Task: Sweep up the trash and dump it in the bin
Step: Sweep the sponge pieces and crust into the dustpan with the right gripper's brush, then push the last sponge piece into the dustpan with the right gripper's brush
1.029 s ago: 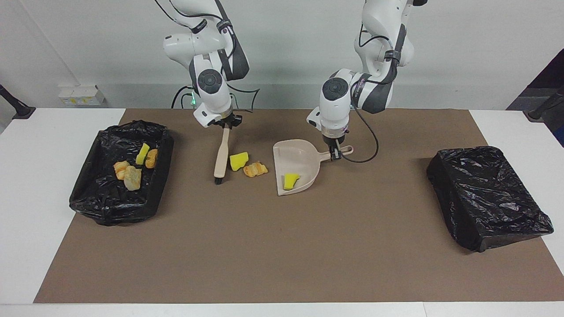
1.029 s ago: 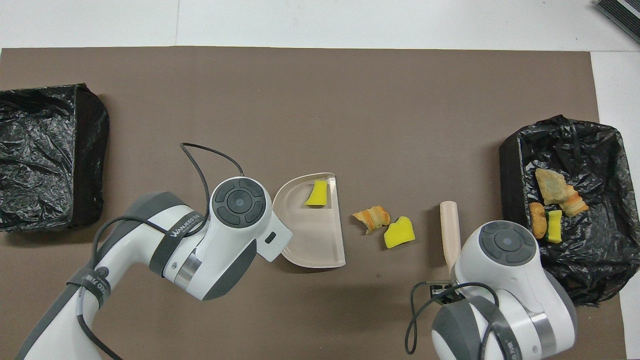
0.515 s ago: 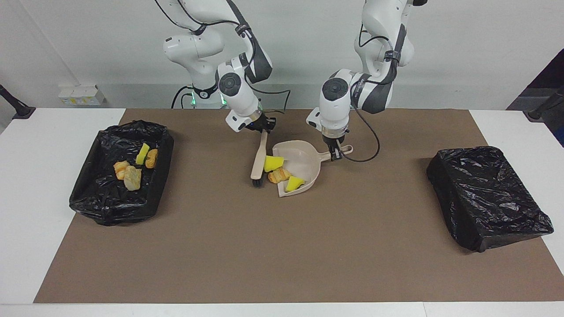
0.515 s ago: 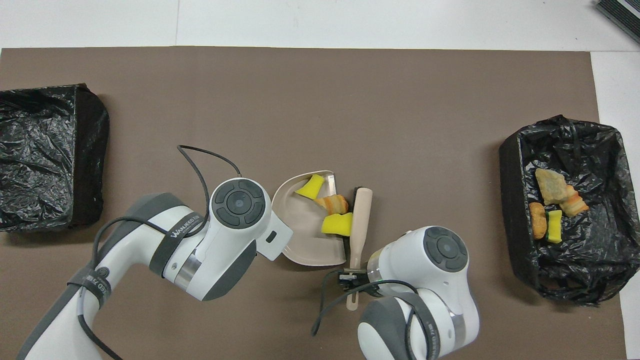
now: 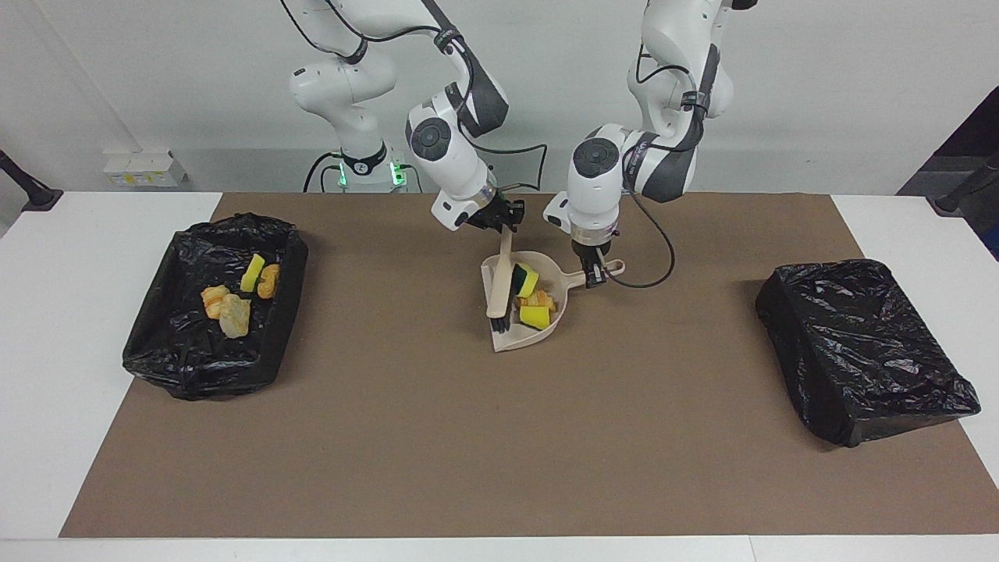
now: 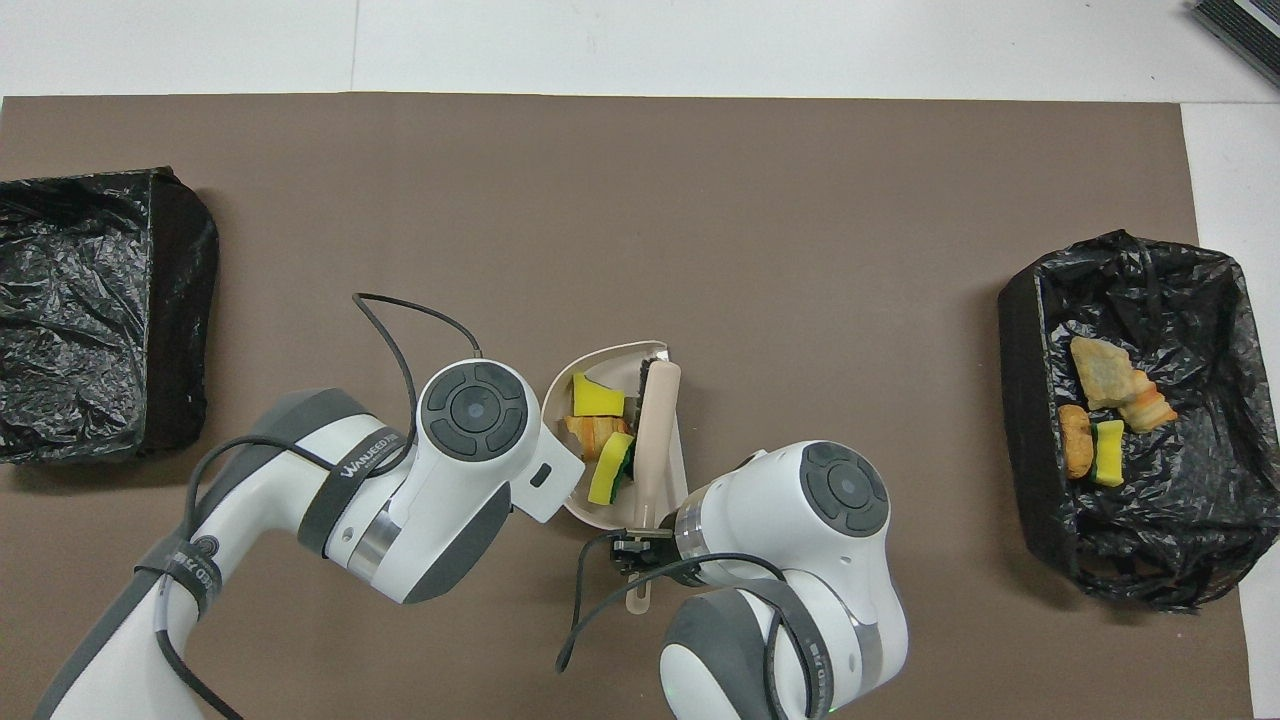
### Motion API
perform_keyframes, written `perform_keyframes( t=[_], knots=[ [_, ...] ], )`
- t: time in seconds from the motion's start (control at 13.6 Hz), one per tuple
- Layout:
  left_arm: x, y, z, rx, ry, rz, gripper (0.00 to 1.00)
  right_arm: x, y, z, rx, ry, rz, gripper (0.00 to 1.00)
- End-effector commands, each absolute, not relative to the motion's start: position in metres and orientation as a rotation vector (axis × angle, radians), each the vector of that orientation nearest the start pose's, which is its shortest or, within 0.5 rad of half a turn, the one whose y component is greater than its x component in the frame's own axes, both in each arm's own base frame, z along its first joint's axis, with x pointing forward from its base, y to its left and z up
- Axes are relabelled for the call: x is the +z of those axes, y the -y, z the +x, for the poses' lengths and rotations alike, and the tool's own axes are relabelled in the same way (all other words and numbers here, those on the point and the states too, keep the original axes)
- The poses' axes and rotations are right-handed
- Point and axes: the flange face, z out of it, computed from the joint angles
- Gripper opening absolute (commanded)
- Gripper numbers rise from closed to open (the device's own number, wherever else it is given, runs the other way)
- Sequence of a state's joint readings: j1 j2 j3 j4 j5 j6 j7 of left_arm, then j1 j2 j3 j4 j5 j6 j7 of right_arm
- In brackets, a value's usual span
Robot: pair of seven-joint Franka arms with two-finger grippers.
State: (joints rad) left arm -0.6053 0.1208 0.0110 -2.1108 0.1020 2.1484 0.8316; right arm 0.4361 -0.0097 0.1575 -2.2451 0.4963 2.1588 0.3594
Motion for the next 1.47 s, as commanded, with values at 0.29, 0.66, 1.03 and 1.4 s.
perform_keyframes(
  t=[0.29, 0.66, 1.03, 1.4],
  knots=[
    [0.354, 0.283, 0.477, 0.047, -2.276, -2.132, 0.0, 0.469, -0.21, 0.428, 0.291, 0.185, -3.132, 0.0],
    [0.358, 0.25, 0.498, -0.055, -2.371, -2.18, 0.0, 0.512, -0.122, 0.445, 0.406, 0.356, -3.162, 0.0],
    [0.355, 0.25, 0.494, -0.004, -2.37, -2.19, 0.0, 0.458, -0.105, 0.427, 0.492, 0.397, -3.14, 0.0],
    [0.352, 0.248, 0.488, 0.117, -2.316, -2.064, 0.0, 0.387, -0.168, 0.416, 0.557, 0.339, -3.109, 0.0]
  ],
)
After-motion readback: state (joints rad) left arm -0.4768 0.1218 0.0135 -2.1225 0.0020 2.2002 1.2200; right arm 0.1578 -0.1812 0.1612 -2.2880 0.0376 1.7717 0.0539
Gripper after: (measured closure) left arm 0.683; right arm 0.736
